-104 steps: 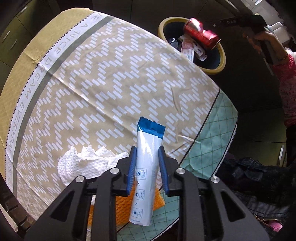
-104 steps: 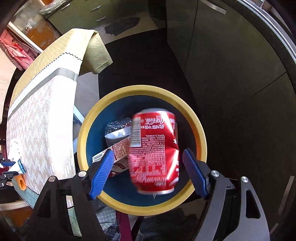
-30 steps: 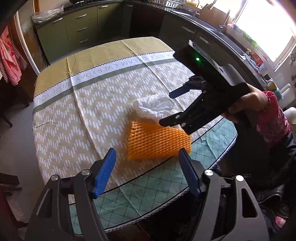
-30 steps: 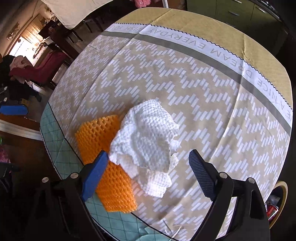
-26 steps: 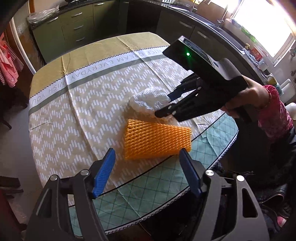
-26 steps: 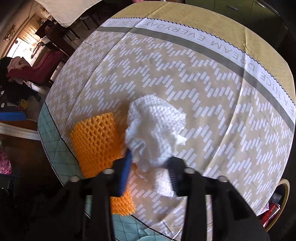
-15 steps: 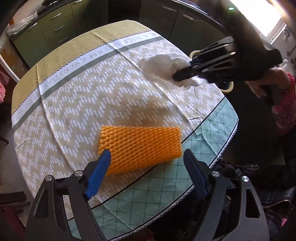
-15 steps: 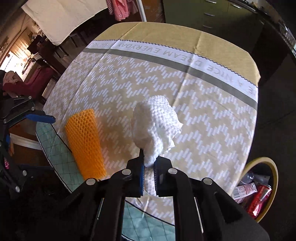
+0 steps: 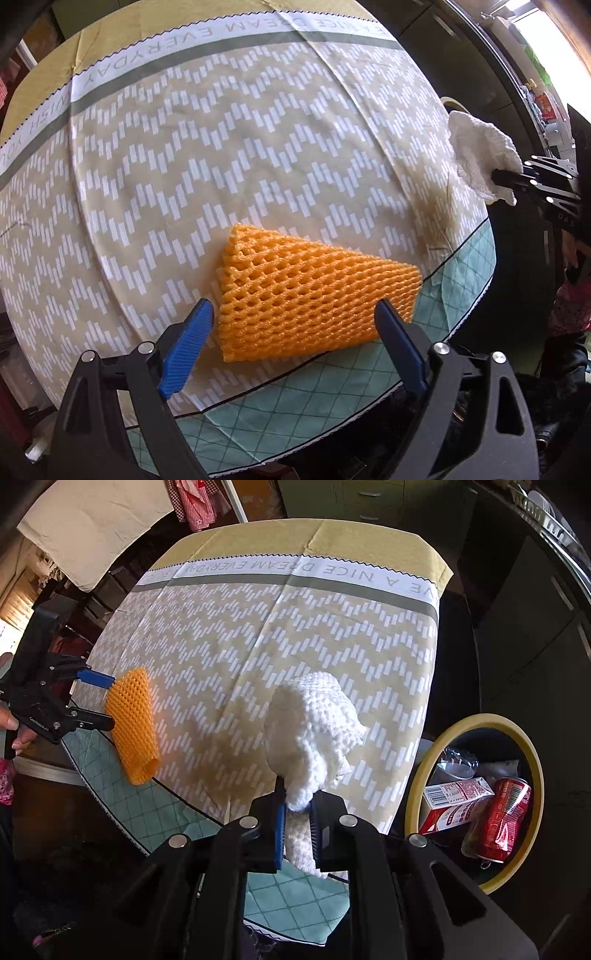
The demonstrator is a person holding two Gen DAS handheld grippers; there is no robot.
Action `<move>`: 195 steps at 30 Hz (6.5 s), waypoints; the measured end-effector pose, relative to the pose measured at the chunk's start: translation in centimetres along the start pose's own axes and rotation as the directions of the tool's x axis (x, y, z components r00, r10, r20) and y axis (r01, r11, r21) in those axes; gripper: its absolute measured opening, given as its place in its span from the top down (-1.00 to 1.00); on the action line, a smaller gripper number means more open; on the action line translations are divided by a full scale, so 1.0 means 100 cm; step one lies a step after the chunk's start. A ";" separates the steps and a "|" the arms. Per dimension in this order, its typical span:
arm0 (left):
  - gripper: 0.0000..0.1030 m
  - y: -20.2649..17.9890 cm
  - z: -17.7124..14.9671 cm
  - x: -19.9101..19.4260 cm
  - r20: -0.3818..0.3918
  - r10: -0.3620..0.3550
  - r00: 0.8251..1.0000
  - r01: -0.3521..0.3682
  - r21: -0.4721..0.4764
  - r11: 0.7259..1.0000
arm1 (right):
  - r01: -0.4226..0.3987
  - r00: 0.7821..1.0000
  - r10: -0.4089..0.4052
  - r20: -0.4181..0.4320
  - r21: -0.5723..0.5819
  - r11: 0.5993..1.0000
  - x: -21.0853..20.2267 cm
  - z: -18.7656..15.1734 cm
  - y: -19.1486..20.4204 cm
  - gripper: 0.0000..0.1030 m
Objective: Collect trash
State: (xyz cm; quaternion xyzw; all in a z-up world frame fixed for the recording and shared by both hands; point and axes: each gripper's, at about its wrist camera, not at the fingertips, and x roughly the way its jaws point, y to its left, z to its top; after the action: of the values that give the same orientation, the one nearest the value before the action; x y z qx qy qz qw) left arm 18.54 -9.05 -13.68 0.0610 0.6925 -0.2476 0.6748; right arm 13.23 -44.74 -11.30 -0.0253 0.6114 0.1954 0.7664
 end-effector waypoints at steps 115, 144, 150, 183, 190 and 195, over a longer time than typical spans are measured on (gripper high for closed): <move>-0.87 -0.083 -0.180 -0.125 0.831 0.328 0.449 -0.200 -0.264 0.944 | 0.167 0.592 -0.368 0.717 0.338 0.926 -0.166 -0.223 0.074 -0.91; -0.88 -0.085 -0.177 -0.123 0.823 0.341 0.454 -0.207 -0.274 0.939 | 0.282 0.542 -0.497 0.677 0.410 0.867 -0.140 -0.217 0.071 -0.91; -0.88 -0.086 -0.177 -0.121 0.822 0.342 0.455 -0.209 -0.274 0.939 | 0.282 0.540 -0.499 0.678 0.413 0.866 -0.141 -0.218 0.071 -0.91; -0.88 -0.087 -0.178 -0.113 0.819 0.339 0.464 -0.210 -0.270 0.940 | 0.287 0.540 -0.505 0.674 0.417 0.863 -0.140 -0.217 0.070 -0.91; -0.87 -0.087 -0.178 -0.114 0.819 0.339 0.464 -0.210 -0.270 0.940 | 0.289 0.540 -0.506 0.673 0.416 0.862 -0.139 -0.216 0.069 -0.91; -0.88 -0.087 -0.178 -0.114 0.819 0.340 0.463 -0.211 -0.271 0.939 | 0.287 0.539 -0.505 0.674 0.416 0.863 -0.139 -0.217 0.069 -0.91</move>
State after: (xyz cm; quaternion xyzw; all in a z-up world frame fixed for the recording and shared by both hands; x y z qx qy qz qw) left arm -0.24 -6.20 -1.06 -0.0022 0.2646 -0.0868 0.9605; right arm -11.58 -48.11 -2.19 0.0197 0.2261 -0.0732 0.9711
